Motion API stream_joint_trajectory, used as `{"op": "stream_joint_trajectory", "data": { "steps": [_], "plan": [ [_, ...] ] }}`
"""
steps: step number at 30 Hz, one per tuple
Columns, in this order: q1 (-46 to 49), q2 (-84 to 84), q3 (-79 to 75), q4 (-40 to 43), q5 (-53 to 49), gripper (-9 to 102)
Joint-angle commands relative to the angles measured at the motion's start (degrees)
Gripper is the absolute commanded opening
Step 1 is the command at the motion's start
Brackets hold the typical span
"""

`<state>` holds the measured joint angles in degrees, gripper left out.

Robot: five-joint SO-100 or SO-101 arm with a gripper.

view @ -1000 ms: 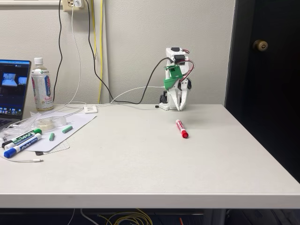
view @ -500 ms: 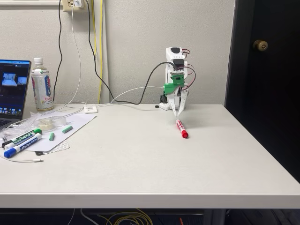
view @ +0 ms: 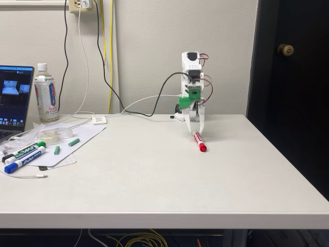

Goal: Pick up the red marker.

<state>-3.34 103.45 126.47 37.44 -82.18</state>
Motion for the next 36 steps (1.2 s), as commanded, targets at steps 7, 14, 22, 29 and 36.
{"op": "stream_joint_trajectory", "data": {
  "steps": [7,14,22,29,36],
  "plan": [
    [-0.70,-1.41,1.76,-4.57,0.09,21],
    [-0.88,-3.69,1.76,-6.24,0.00,21],
    [-1.23,-5.62,1.76,-7.38,0.18,21],
    [-1.41,-6.77,2.37,-8.79,0.18,19],
    [-1.58,-6.68,3.16,-9.84,0.35,13]
  ]
}}
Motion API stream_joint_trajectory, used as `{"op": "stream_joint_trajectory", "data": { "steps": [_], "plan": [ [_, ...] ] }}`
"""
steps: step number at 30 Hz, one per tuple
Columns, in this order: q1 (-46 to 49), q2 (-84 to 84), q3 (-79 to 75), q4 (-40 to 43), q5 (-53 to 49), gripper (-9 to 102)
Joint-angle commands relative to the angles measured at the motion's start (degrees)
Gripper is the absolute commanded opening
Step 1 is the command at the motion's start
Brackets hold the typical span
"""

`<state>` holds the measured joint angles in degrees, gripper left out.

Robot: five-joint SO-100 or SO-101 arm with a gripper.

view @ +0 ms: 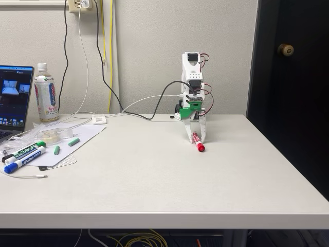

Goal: Pick up the red marker.

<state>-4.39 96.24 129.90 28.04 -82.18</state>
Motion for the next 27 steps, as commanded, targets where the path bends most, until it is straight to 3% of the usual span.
{"op": "stream_joint_trajectory", "data": {
  "steps": [1,10,27],
  "plan": [
    [-0.53,0.53,-0.26,-0.53,0.35,12],
    [-0.70,0.53,-0.26,-0.70,1.14,4],
    [-1.76,5.27,-0.35,-0.79,9.58,3]
  ]
}}
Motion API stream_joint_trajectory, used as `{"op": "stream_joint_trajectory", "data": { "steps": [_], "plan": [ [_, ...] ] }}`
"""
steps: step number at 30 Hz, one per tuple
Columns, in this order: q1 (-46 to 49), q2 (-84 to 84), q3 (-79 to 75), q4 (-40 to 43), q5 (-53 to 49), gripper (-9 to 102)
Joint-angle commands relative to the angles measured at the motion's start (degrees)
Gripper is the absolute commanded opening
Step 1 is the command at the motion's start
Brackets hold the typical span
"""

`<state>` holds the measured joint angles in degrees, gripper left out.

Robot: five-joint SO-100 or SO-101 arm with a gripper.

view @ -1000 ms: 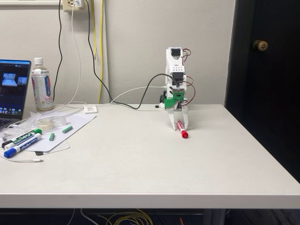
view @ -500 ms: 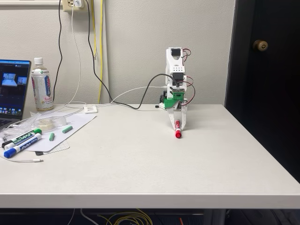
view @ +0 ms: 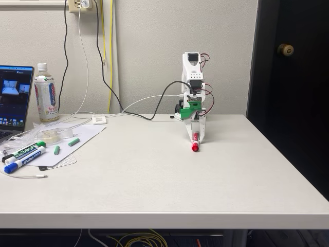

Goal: Pick up the red marker.

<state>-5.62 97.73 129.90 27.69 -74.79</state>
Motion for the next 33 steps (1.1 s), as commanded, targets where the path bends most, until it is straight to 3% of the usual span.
{"op": "stream_joint_trajectory", "data": {
  "steps": [1,9,19,33],
  "plan": [
    [-0.70,4.75,-0.44,-0.35,3.69,3],
    [-2.46,17.75,-1.05,0.09,19.95,3],
    [-1.14,33.05,-1.05,-3.08,47.90,3],
    [2.20,49.31,-1.49,-3.25,72.25,3]
  ]
}}
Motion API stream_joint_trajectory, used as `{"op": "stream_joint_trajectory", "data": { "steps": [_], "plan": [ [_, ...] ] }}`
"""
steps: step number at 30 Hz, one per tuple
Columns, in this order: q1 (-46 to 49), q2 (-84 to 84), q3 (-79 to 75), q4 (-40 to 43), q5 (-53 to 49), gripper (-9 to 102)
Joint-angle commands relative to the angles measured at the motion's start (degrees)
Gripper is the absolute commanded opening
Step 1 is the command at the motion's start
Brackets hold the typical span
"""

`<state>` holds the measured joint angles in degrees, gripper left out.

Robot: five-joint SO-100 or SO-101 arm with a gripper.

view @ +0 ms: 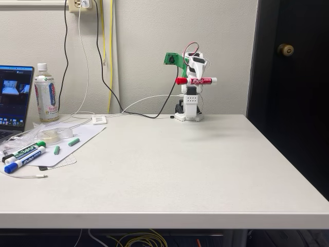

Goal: Pick up the red marker.

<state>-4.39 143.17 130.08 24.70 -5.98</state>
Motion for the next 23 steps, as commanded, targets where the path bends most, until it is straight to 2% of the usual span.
{"op": "stream_joint_trajectory", "data": {
  "steps": [1,12,23],
  "plan": [
    [1.41,4.92,-1.49,-0.18,4.66,3],
    [3.16,8.53,-1.41,0.70,9.93,3],
    [3.34,8.79,-1.41,0.70,10.28,3]
  ]
}}
